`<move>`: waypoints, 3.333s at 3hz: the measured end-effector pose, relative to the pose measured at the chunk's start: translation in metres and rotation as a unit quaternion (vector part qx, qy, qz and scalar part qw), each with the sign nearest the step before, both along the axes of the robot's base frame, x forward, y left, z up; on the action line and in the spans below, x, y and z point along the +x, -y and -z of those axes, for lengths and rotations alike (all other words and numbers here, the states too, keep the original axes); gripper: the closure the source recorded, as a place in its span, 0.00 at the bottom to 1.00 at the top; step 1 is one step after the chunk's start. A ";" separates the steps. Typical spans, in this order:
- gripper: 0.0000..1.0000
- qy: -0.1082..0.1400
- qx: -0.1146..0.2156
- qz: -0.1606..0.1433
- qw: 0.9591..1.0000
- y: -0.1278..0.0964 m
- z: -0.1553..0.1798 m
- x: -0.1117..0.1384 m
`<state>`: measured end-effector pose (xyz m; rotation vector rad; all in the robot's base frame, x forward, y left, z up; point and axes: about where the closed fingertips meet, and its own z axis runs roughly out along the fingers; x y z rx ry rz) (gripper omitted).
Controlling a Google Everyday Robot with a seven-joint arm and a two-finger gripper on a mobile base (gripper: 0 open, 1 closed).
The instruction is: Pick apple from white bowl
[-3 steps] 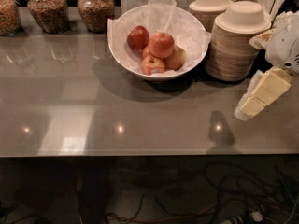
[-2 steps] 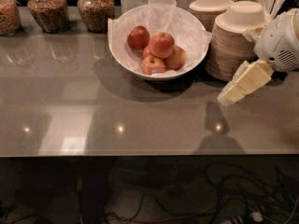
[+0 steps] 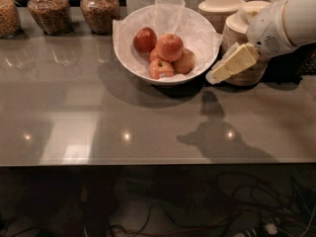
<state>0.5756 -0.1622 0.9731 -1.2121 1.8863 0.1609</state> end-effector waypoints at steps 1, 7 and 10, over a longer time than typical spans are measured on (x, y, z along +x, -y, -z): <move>0.00 0.010 0.012 -0.026 1.000 -0.033 -0.001 0.028; 0.01 -0.023 -0.005 -0.097 0.995 -0.110 0.056 0.114; 0.67 -0.064 -0.026 -0.088 0.994 -0.094 0.068 0.114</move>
Offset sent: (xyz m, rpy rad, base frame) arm 0.0712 0.0958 -0.0076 0.0510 -0.0298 0.1630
